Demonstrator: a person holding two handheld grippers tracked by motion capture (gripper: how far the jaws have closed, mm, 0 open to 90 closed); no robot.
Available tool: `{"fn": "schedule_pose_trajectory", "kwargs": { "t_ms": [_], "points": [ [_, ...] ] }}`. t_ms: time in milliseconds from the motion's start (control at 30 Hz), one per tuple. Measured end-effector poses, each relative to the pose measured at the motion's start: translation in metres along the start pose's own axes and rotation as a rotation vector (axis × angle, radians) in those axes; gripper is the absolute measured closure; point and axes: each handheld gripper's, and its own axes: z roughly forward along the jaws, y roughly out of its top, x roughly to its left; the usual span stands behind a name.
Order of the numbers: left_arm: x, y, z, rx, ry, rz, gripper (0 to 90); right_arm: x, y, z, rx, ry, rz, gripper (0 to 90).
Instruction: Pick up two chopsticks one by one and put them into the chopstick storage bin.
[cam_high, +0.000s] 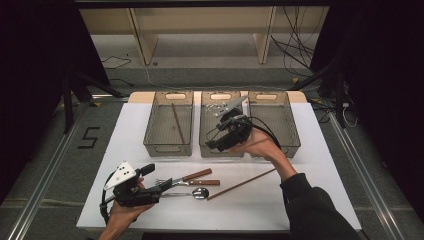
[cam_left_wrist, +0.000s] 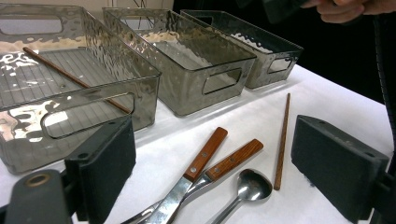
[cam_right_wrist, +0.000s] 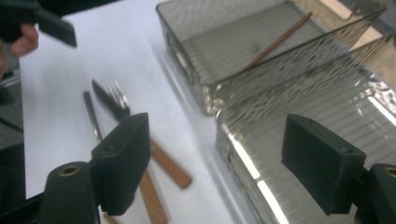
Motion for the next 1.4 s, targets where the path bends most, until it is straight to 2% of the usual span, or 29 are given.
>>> {"fn": "schedule_pose_trajectory", "kwargs": {
  "t_ms": [267, 633, 1000, 1400],
  "points": [
    [0.0, 0.0, 0.001, 0.001, -0.003, -0.002, 12.9, 0.008, -0.021, -0.004, 0.056, 0.017, -0.055, 21.1],
    [0.0, 0.0, 0.001, 0.005, -0.002, 0.0, 12.5, 0.012, -0.043, -0.006, 0.145, 0.041, -0.084, 20.8],
    [0.0, 0.0, 0.001, 0.007, -0.002, 0.002, 12.4, 0.017, -0.066, 0.004, 0.25, 0.066, -0.119, 22.1],
    [-0.001, 0.0, 0.002, 0.008, -0.005, 0.002, 12.5, 0.027, -0.085, 0.022, 0.405, 0.05, -0.215, 32.4]
  ]
}}
